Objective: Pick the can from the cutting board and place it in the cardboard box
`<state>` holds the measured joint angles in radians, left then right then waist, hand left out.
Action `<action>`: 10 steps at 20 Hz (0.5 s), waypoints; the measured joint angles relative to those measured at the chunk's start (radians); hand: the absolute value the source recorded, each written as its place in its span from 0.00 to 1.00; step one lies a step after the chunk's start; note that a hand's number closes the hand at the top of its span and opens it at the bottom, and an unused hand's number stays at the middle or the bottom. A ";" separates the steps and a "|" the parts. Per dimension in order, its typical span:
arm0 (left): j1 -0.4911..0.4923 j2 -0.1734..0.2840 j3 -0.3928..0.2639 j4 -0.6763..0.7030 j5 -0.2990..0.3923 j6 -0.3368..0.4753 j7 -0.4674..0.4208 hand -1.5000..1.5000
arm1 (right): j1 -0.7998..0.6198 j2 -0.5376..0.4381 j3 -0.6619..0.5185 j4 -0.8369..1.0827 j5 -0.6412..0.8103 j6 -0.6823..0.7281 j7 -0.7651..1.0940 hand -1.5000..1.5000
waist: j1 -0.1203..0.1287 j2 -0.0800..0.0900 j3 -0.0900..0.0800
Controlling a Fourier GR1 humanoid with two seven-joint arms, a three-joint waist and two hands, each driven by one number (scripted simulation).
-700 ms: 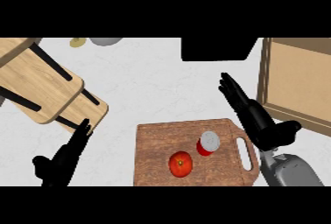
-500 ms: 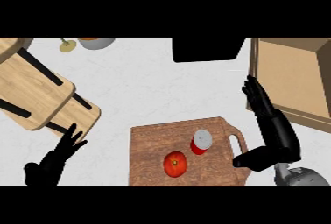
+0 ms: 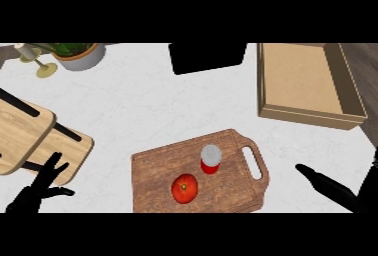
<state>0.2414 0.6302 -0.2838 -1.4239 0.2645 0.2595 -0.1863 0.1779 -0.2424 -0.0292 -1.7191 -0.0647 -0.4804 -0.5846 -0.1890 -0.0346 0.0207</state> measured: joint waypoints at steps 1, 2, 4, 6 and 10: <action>-0.002 0.002 0.000 -0.004 -0.006 0.006 0.003 0.50 | 0.041 0.007 0.001 -0.007 0.027 -0.016 -0.060 0.00 | 0.002 0.003 -0.003; -0.010 0.005 -0.002 -0.008 -0.010 0.007 0.010 0.50 | 0.086 0.014 0.010 -0.011 0.060 -0.032 -0.114 0.00 | 0.008 0.006 -0.006; -0.025 0.007 -0.009 -0.014 -0.026 0.015 0.022 0.50 | 0.187 0.035 0.031 -0.010 0.126 -0.071 -0.202 0.00 | 0.022 0.013 -0.011; -0.045 0.006 -0.016 -0.017 -0.039 0.021 0.036 0.50 | 0.290 0.064 0.063 -0.021 0.200 -0.117 -0.250 0.00 | 0.038 0.019 -0.016; -0.094 -0.001 -0.035 -0.015 -0.070 0.029 0.070 0.50 | 0.504 0.125 0.137 -0.069 0.329 -0.187 -0.293 0.00 | 0.075 0.027 -0.021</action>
<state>0.1473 0.6287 -0.3193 -1.4385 0.1945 0.2887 -0.1161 0.6817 -0.1178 0.1077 -1.7886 0.2647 -0.6675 -0.8778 -0.1137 -0.0071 -0.0003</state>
